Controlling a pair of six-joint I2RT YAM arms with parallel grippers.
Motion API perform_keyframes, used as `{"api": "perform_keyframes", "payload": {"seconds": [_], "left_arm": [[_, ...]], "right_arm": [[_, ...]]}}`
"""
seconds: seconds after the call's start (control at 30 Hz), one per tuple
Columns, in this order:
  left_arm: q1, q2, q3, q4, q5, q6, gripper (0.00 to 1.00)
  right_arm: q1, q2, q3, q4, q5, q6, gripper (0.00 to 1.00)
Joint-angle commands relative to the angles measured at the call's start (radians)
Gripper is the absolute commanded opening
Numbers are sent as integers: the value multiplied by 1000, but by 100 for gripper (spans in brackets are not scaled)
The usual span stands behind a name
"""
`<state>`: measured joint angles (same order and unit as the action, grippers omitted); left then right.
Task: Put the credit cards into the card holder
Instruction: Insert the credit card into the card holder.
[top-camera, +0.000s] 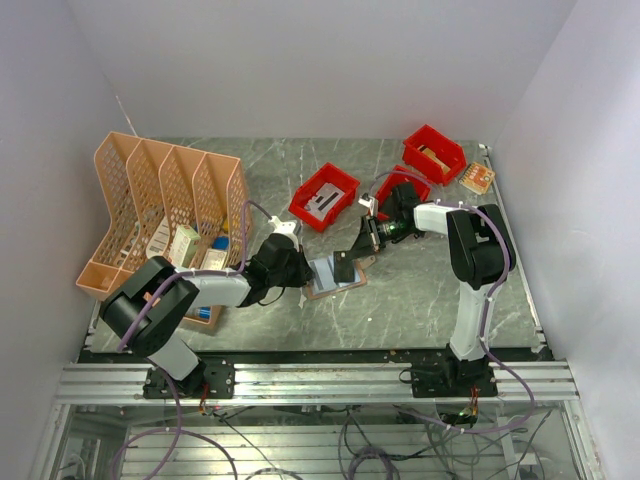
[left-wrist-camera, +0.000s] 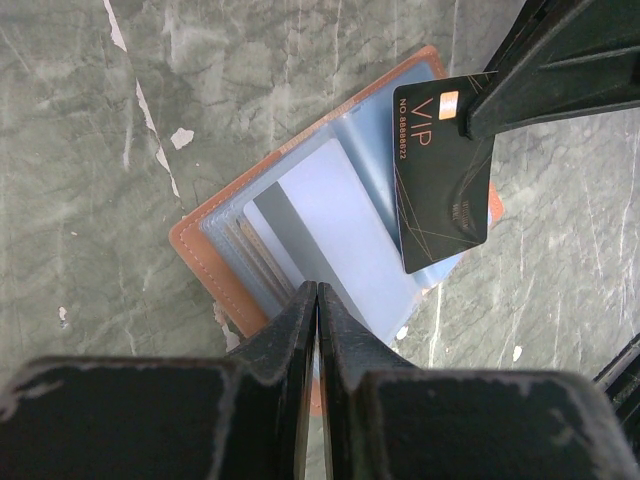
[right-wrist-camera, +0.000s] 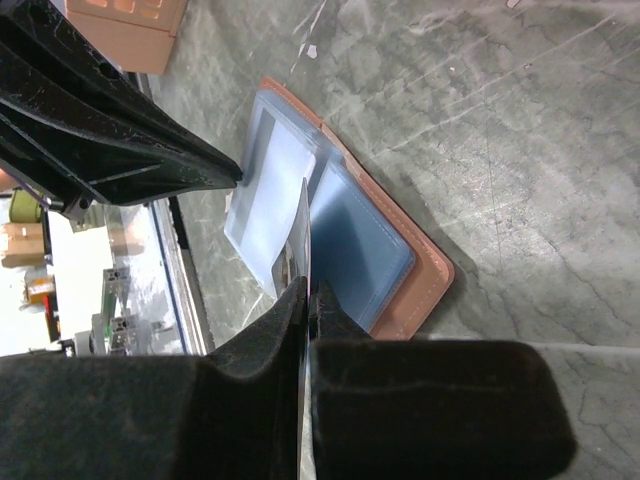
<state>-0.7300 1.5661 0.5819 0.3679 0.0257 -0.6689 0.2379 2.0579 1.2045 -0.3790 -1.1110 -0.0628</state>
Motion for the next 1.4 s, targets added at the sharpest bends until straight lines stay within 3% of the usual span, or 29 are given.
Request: {"api": "perform_keyframes", "payload": {"seconds": [0.0, 1.37], "left_arm": [[8, 3, 4, -68, -23, 25, 17], [8, -3, 1, -68, -17, 23, 17]], "right_arm": [[15, 25, 17, 0, 38, -3, 0], [9, -73, -10, 101, 134, 100, 0]]}}
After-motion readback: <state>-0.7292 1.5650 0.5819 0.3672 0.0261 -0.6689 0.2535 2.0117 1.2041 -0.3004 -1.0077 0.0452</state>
